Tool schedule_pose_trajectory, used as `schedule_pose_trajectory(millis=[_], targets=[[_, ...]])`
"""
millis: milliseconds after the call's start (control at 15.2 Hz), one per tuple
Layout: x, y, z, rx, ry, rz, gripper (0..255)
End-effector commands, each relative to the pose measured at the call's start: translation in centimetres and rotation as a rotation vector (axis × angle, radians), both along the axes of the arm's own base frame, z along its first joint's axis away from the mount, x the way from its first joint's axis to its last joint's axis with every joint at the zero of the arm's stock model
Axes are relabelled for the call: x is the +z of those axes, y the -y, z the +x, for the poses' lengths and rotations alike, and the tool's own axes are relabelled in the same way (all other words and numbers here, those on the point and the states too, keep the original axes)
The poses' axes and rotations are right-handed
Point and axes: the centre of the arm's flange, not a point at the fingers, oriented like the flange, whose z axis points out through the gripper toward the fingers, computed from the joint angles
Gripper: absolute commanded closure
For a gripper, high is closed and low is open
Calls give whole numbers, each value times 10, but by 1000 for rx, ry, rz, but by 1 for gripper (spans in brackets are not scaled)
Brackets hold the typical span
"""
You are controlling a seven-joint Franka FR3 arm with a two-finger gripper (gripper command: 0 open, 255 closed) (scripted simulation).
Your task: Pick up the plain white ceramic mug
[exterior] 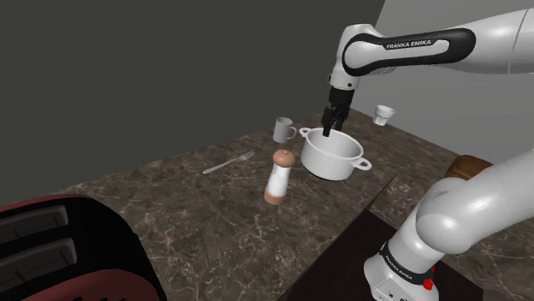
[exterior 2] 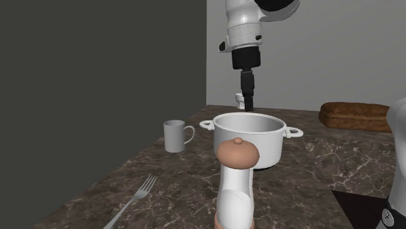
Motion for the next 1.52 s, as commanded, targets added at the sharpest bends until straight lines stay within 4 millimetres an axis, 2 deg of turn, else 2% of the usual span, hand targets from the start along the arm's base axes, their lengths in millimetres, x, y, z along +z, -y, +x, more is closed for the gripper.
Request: schedule_pose_trajectory(millis=[0, 1320, 1452], targets=[[-8, 12, 25, 10, 8, -2, 0], [-76, 93, 254, 107, 83, -13, 0], [-83, 96, 262, 110, 85, -13, 0]])
